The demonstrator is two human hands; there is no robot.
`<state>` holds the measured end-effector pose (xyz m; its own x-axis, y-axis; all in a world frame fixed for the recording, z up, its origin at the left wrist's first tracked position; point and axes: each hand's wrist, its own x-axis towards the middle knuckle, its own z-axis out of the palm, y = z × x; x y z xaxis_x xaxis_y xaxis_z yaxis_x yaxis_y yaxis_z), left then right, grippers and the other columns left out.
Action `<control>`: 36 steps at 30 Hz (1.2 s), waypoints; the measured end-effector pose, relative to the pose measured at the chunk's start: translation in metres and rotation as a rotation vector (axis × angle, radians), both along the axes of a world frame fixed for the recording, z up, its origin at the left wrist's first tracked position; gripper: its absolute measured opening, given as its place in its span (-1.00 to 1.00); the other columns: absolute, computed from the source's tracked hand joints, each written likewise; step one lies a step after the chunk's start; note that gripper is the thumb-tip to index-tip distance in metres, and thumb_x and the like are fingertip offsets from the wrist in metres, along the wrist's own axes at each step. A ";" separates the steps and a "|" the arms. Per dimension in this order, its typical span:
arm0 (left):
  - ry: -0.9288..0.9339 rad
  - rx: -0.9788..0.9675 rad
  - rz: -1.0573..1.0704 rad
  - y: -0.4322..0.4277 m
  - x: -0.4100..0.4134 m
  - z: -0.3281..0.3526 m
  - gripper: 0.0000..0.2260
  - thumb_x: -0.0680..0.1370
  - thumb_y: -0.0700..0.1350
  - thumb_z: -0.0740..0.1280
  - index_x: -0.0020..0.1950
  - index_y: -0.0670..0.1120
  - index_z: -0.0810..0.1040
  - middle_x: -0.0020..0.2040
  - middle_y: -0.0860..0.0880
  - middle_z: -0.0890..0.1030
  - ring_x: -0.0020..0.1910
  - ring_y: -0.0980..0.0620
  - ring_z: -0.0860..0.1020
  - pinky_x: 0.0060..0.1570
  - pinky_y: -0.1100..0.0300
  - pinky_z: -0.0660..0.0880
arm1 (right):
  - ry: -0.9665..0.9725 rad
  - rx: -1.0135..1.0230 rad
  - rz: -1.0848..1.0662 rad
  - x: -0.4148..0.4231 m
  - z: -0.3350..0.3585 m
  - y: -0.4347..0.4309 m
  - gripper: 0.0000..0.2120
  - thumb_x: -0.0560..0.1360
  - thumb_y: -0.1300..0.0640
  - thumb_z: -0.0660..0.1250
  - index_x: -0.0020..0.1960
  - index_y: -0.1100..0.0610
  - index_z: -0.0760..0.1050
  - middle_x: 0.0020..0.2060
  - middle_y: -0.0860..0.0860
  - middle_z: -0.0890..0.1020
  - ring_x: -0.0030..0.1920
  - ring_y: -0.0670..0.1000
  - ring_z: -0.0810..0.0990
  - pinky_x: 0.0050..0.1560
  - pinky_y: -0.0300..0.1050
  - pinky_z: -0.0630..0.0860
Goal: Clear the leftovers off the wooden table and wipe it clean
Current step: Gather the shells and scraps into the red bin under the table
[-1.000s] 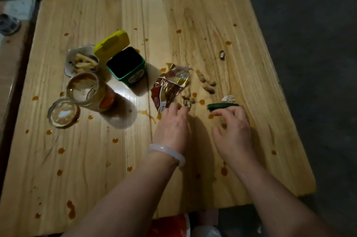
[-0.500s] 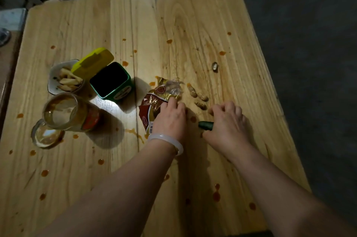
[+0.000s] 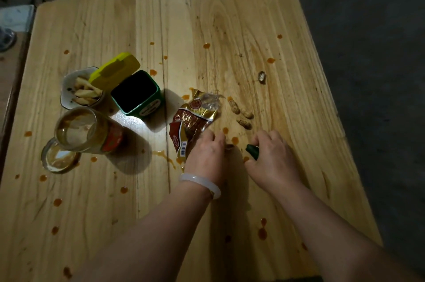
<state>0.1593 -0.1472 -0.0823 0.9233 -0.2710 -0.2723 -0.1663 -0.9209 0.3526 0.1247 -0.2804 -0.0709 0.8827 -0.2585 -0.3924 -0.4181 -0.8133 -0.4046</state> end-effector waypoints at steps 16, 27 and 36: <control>0.085 -0.123 0.216 0.021 -0.032 0.004 -0.81 0.50 -0.18 0.34 0.09 -0.03 0.49 0.01 0.08 0.40 -0.11 0.15 0.40 -0.08 0.34 0.43 | 0.002 0.007 0.174 0.023 0.003 0.044 -0.83 0.58 0.18 0.25 0.15 0.03 0.47 0.06 0.05 0.48 -0.06 0.04 0.51 -0.21 -0.11 0.43; 0.104 -0.176 0.215 0.037 -0.050 0.008 -0.83 0.51 -0.21 0.30 0.07 -0.02 0.50 -0.02 0.09 0.39 -0.11 0.15 0.40 -0.15 0.36 0.38 | -0.146 0.030 -0.319 0.002 0.010 -0.010 -0.82 0.56 0.28 0.28 0.10 0.11 0.56 0.12 0.03 0.46 -0.26 -0.23 0.33 -0.38 -0.41 0.22; 0.098 -0.141 0.179 0.035 -0.059 0.007 -0.77 0.57 -0.13 0.26 0.23 0.00 0.45 0.12 0.05 0.39 -0.05 0.15 0.37 -0.09 0.35 0.35 | -0.064 0.002 -0.326 -0.005 -0.009 -0.023 -0.82 0.52 0.33 0.27 -0.21 0.14 0.51 -0.06 0.08 0.51 -0.27 -0.09 0.43 -0.45 -0.29 0.26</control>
<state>0.1007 -0.1124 -0.0756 0.9309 -0.1475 -0.3340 0.0362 -0.8730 0.4863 0.1196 -0.3035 -0.0801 0.7765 -0.5307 -0.3396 -0.6299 -0.6400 -0.4401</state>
